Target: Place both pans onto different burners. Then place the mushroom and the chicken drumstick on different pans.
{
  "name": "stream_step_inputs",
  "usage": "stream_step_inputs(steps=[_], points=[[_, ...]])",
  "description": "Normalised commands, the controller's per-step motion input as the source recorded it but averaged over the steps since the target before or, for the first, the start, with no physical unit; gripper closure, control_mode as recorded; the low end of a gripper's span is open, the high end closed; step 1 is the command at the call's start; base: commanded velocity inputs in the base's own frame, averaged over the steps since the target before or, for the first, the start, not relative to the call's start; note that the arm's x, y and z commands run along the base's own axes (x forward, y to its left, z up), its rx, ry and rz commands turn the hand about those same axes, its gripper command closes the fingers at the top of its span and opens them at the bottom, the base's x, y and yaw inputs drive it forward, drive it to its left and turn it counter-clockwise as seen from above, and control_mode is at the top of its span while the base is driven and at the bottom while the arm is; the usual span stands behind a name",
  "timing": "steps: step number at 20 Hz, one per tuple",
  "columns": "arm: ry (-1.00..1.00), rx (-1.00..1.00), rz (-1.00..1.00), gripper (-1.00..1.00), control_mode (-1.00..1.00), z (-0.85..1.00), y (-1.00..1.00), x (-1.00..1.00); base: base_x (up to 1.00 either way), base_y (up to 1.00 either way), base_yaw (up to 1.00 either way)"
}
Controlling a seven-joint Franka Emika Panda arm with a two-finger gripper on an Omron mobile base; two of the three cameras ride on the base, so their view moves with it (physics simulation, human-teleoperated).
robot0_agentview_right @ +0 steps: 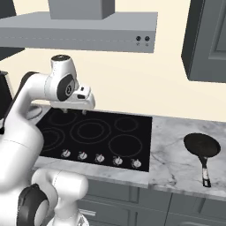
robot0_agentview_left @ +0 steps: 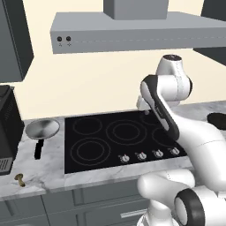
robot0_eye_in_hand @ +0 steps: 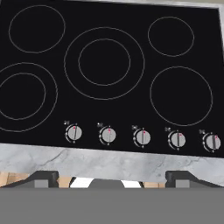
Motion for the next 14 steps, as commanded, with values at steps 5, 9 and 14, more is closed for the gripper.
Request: stream_step_inputs(steps=[5, 9, 14], points=[[0.00, 0.05, 0.00, -1.00, -1.00, -0.36, 0.12, -0.16, 0.00, 0.00, 0.00], [0.00, 0.05, 0.00, -1.00, -1.00, -0.33, 0.20, -0.01, 0.00, 0.00, 0.00], [0.00, 0.00, 0.00, -1.00, -1.00, -0.18, 0.36, 0.00, 0.00, 0.00, 0.00]])
